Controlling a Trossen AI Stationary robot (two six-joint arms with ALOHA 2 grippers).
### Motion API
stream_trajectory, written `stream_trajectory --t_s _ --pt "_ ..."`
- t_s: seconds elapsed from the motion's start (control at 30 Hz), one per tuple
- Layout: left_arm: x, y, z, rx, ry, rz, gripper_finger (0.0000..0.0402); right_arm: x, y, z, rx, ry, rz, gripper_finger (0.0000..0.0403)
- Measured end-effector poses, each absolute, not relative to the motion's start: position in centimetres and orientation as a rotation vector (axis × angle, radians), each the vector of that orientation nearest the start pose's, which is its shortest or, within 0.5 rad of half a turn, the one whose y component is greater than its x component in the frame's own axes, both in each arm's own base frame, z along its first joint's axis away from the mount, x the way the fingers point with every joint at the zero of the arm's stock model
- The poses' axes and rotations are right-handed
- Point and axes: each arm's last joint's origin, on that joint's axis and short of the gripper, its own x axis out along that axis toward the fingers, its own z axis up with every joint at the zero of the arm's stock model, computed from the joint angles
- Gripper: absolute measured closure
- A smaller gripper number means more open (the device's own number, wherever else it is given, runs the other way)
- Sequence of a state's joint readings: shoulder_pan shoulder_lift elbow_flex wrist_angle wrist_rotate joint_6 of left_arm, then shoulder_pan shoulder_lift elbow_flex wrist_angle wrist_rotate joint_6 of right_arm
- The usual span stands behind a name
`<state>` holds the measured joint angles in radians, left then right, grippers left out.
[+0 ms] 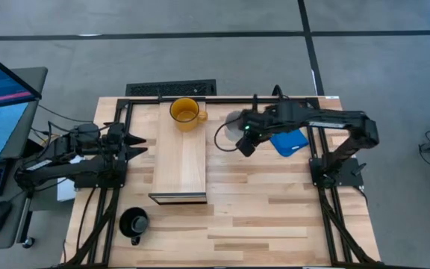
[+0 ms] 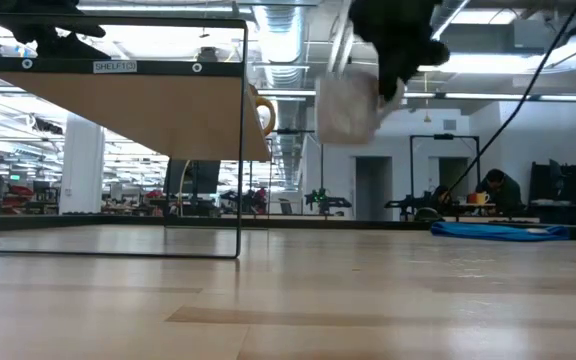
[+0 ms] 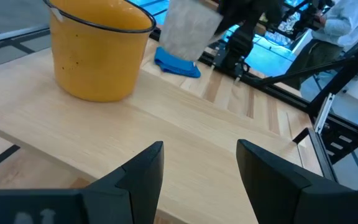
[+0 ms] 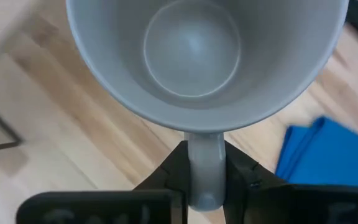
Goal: Stack small to large cups/mugs on shelf
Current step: Put the gray mug on the shelf
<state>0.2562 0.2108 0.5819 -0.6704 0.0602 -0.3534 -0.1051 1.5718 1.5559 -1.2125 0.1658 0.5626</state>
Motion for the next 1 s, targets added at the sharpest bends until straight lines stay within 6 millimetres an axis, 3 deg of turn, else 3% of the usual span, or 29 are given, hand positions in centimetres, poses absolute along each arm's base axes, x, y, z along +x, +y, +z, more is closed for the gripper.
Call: stream_trajectory --t_s 0.2,0.43,0.73,1.0 --pt "5.9 1.4 27.5 -0.394 0.255 0.263 0.0208 29.4 -3.0 37.0 0.354 1.050 -0.469 0.0336" --pt "5.9 1.4 27.5 -0.397 0.253 0.264 0.0208 31.4 -1.9 39.2 0.161 1.043 -0.315 0.0336" --pt "5.9 1.4 27.5 -0.401 0.252 0.264 0.0208 35.3 -0.2 39.6 -0.041 1.078 -0.160 0.0336" --pt "5.9 1.4 27.5 -0.403 0.253 0.264 0.0208 38.4 -0.2 38.5 -0.063 1.124 -0.088 0.0336"
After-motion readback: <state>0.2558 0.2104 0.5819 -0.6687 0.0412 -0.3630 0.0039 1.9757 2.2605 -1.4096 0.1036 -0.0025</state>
